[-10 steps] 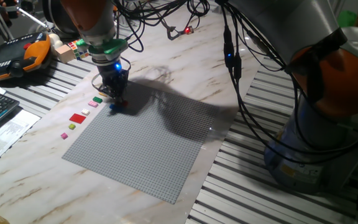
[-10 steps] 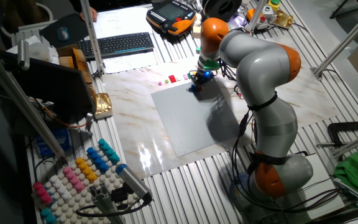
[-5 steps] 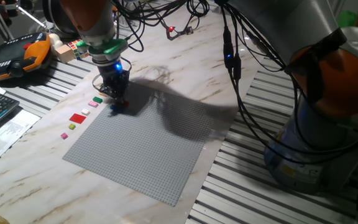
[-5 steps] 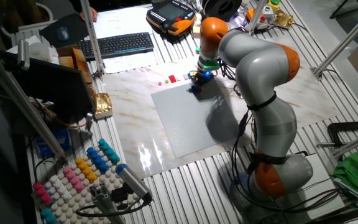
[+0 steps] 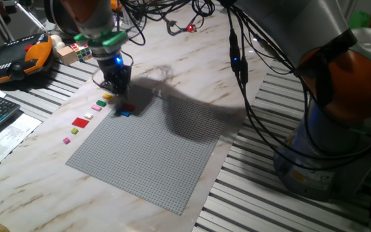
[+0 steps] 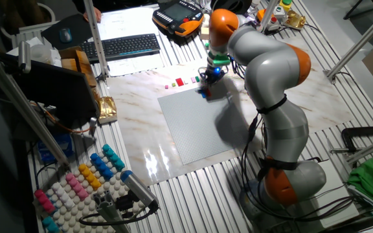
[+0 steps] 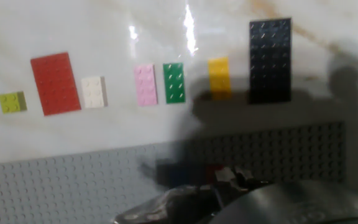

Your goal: Build with small Lego blocks

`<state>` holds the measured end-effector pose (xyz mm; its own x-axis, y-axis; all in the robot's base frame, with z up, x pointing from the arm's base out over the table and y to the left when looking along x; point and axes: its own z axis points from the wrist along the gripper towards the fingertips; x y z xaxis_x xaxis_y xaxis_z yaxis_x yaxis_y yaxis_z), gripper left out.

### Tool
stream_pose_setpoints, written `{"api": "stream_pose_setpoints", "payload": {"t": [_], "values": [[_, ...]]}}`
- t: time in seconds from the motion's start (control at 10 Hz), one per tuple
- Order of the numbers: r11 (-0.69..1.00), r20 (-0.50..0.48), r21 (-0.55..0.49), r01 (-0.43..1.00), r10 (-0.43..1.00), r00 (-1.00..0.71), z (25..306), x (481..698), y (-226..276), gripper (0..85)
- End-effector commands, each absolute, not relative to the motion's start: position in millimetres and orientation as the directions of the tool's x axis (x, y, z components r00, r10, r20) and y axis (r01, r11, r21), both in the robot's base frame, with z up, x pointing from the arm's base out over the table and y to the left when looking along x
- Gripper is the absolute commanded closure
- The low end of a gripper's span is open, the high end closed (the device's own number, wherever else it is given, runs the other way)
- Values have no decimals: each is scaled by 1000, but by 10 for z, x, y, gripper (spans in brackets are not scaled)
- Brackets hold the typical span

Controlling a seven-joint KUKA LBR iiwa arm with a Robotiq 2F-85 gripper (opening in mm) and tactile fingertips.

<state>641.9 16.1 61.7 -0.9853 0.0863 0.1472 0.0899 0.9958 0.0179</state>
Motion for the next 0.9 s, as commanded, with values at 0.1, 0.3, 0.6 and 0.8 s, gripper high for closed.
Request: {"api": "stream_pose_setpoints", "payload": {"t": [0.1, 0.3, 0.6, 0.8], "values": [[996, 146, 11, 90, 88, -985, 663, 6592, 61, 570], [994, 112, 0, 109, 108, -988, 584, 6737, 20, 440], [995, 92, 0, 95, 95, -991, 517, 6967, -111, 350], [996, 63, -13, 88, 89, -994, 482, 7071, -181, 353]]}}
